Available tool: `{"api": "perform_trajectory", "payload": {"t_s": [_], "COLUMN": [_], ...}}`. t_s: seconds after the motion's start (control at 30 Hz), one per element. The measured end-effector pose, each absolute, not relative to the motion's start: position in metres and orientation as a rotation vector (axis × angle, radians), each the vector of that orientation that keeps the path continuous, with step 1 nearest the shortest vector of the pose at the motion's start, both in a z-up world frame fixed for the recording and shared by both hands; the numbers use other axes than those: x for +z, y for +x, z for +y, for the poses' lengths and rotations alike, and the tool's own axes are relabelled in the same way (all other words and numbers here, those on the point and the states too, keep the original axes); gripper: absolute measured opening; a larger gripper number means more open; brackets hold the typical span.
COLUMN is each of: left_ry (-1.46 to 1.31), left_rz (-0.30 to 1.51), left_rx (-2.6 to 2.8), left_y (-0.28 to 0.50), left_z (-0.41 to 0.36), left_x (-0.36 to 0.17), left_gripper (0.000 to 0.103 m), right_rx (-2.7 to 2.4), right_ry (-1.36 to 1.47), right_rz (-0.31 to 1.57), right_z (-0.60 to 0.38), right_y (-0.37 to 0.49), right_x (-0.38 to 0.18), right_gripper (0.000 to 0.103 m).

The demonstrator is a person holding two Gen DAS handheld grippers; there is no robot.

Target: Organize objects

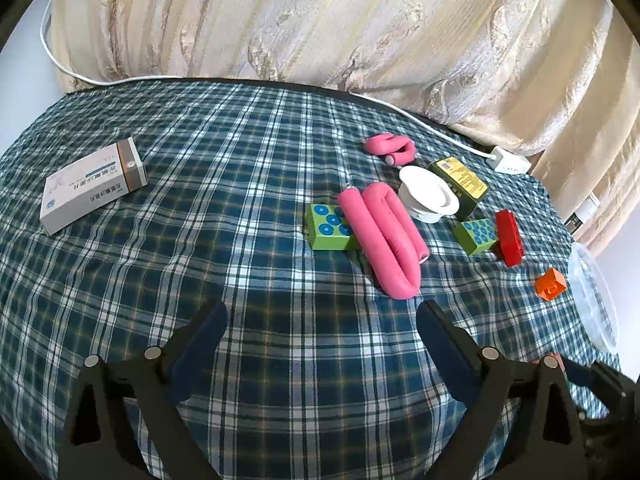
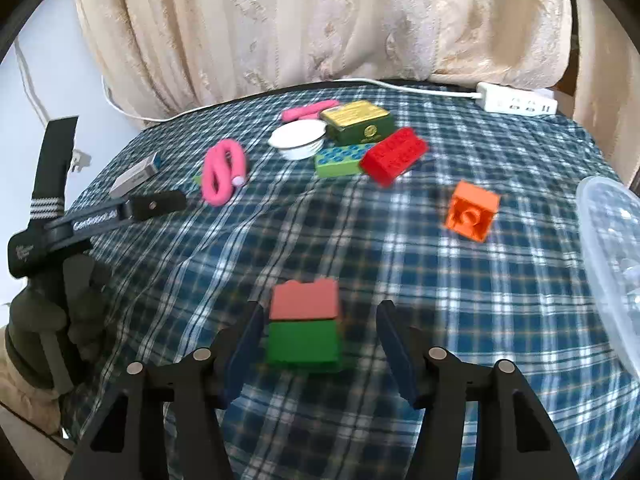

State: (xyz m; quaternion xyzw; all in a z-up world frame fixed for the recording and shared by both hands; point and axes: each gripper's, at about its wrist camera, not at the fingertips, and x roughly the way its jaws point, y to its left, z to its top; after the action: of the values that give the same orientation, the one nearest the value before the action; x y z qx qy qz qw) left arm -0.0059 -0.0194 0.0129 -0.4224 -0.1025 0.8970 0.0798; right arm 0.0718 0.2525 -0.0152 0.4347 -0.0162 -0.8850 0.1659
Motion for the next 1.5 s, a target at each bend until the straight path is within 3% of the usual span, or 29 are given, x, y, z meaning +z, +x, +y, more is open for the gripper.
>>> {"api": "perform_trajectory", "payload": {"t_s": [0.2, 0.53, 1.03, 1.5], "left_ry": [-1.291, -1.326, -1.391, -1.417], "left_rz": [-0.274, -0.211, -0.321, -0.287], "left_rx": [2.698, 2.68, 2.665, 2.726], "left_y": [-0.007, -0.007, -0.044, -0.065], "left_z": [-0.017, 0.0, 0.021, 0.037], "left_x": [0.015, 0.026, 0.033, 0.023], "left_gripper": [0.089, 0.089, 0.089, 0.087], "right_rx": [-2.536, -2.543, -2.536, -2.518], "right_ry": [1.246, 1.213, 1.217, 1.212], "right_rz": [-0.01, -0.035, -0.115, -0.166], "right_z": [0.247, 0.251, 0.261, 0.266], "right_y": [0.072, 0.072, 0.068, 0.067], "right_x": [-0.019, -0.019, -0.02, -0.021], "right_gripper": [0.037, 0.036, 0.036, 0.036]}}
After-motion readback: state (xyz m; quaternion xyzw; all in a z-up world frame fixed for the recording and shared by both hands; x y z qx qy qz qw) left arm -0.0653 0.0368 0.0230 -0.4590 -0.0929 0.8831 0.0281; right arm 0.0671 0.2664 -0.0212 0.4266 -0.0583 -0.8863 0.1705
